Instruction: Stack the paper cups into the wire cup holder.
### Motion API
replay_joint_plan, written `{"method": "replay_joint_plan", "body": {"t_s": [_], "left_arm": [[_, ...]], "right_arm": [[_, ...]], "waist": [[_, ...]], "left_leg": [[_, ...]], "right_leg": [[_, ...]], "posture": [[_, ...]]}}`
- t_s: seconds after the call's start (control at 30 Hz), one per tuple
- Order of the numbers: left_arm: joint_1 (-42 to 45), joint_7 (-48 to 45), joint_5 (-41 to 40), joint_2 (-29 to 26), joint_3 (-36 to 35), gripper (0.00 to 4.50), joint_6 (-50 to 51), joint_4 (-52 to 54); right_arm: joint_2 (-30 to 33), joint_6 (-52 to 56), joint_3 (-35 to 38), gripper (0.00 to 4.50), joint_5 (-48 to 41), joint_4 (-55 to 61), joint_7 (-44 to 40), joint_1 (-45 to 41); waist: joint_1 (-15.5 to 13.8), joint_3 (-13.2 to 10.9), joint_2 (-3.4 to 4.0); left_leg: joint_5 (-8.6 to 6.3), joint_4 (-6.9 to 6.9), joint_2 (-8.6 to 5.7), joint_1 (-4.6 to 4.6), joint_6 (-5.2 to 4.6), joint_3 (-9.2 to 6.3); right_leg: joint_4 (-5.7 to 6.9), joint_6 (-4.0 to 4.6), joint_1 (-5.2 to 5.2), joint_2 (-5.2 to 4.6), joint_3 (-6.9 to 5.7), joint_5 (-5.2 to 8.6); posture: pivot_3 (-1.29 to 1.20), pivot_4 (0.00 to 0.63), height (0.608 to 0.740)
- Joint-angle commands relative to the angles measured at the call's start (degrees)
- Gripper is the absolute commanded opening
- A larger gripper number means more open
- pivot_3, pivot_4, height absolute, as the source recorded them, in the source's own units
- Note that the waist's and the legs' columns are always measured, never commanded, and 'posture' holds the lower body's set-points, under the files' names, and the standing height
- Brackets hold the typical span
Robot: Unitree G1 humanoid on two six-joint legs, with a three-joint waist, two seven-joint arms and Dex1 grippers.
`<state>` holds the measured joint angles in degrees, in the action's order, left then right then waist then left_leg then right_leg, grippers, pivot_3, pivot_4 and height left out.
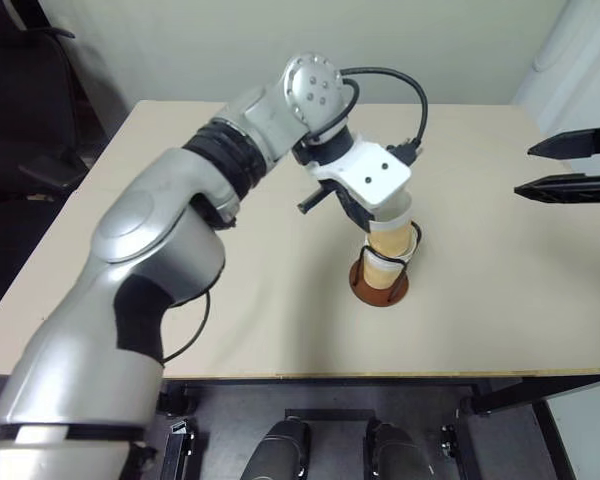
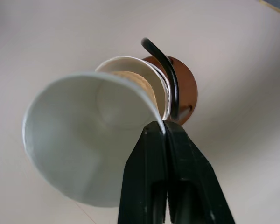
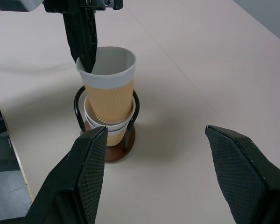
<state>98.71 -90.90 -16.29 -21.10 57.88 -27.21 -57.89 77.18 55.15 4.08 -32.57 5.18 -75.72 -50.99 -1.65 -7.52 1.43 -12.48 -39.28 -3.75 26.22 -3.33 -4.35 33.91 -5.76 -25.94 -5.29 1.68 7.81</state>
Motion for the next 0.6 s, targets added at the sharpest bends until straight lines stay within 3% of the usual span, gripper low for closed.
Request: {"method": "replay_joint_plan", "body": {"t_s": [0.03,0.3,0.33,0.6], "left_arm": [[0.63,-1.60,1.14,0.28,-3.31,1.32,-1.10,-0.59],[0.50,-1.60,1.63,0.43,-7.87,4.27,0.07,-1.47],[0.50,-1.60,1.20,0.25,-9.45,4.49,1.28,-1.96],[-5.36,-1.60,1.63,-5.54,-25.73,4.49,11.62,-2.77]], "right_arm": [[1.52,-0.08,3.35,3.38,-1.06,1.41,0.29,-0.09],[1.96,-0.59,3.89,3.38,-1.56,2.76,0.66,2.50],[1.78,-0.78,3.89,3.38,-1.47,2.93,0.86,2.74],[-3.43,-3.83,3.80,3.38,-0.24,4.19,6.40,5.38]], "waist": [[-0.01,0.00,0.00],[-0.07,0.00,0.00],[-0.06,0.00,0.00],[0.33,0.02,0.04]], "left_leg": [[0.00,0.00,0.02,0.00,0.00,-0.01],[-0.03,0.01,0.00,0.00,-0.02,0.01],[-0.03,0.01,0.01,0.01,-0.02,0.01],[-0.03,0.05,0.06,-0.13,0.00,0.03]], "right_leg": [[0.01,-0.03,-0.01,-0.01,0.02,-0.01],[-0.01,-0.10,-0.01,0.00,0.02,0.01],[-0.01,-0.10,-0.01,-0.01,0.03,0.00],[0.06,-0.10,-0.01,0.05,0.08,0.00]], "posture": [[0.00,0.150,0.740],[0.00,0.150,0.740],[0.00,0.150,0.740],[0.00,0.150,0.740]]}}
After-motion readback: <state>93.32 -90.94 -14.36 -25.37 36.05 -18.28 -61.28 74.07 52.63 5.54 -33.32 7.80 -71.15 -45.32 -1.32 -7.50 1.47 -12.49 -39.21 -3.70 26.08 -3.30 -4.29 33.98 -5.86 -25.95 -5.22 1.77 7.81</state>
